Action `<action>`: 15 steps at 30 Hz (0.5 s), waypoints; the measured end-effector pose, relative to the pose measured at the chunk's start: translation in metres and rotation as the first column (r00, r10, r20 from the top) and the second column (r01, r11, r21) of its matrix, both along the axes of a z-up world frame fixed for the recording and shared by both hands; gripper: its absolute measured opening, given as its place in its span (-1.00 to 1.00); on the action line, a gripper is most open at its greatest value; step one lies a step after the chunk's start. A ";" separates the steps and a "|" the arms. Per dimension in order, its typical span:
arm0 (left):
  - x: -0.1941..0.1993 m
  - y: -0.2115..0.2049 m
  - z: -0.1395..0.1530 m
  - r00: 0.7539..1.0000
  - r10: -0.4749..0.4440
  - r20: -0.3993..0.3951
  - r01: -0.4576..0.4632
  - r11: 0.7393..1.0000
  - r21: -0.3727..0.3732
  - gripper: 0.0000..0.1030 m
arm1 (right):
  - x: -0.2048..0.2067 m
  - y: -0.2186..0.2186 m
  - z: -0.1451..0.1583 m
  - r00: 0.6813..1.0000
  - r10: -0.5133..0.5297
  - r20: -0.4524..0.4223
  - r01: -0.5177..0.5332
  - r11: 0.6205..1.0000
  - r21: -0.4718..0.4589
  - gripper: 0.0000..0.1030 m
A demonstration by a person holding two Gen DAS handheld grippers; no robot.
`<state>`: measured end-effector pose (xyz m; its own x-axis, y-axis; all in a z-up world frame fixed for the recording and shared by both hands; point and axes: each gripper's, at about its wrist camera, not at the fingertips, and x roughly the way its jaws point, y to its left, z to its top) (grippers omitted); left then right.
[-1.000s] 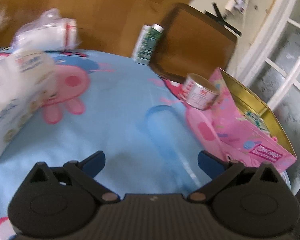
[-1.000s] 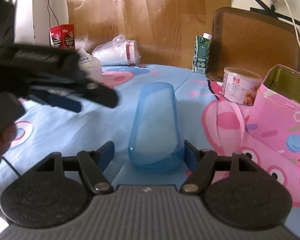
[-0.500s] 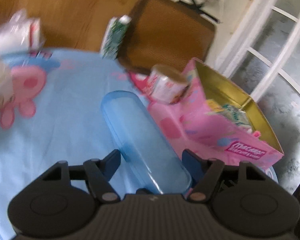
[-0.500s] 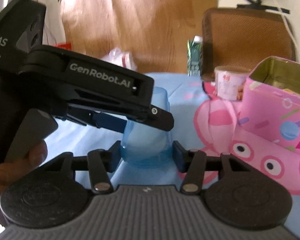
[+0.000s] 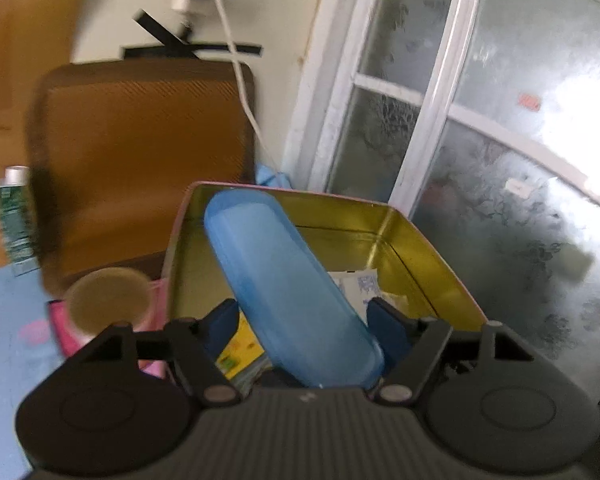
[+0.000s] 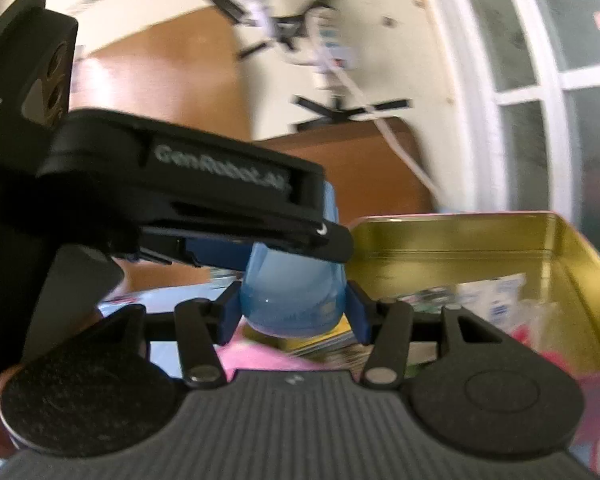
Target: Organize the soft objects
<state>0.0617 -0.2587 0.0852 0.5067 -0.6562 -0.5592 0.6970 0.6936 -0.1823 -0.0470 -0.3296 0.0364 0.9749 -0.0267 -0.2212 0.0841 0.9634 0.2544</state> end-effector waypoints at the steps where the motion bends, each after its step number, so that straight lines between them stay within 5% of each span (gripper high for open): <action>1: 0.004 -0.010 -0.003 1.000 0.015 0.010 -0.015 1.000 0.020 0.59 | 0.007 -0.007 -0.001 1.000 -0.022 -0.015 0.022 1.000 0.006 0.10; 6: -0.001 -0.022 -0.011 0.993 0.081 0.085 -0.091 0.989 0.114 0.75 | 0.037 -0.031 -0.017 0.983 -0.155 -0.096 0.157 0.988 0.007 0.19; 15: -0.033 -0.002 -0.003 0.975 0.129 0.179 -0.162 0.969 0.186 0.94 | -0.013 -0.030 -0.025 0.985 -0.169 0.022 0.167 0.983 0.071 0.22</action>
<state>0.0283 -0.2605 0.0818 0.6841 -0.4530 -0.5717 0.5944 0.8005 0.0771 -0.0598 -0.3593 0.0115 0.9635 -0.1766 -0.2014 0.2356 0.9165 0.3235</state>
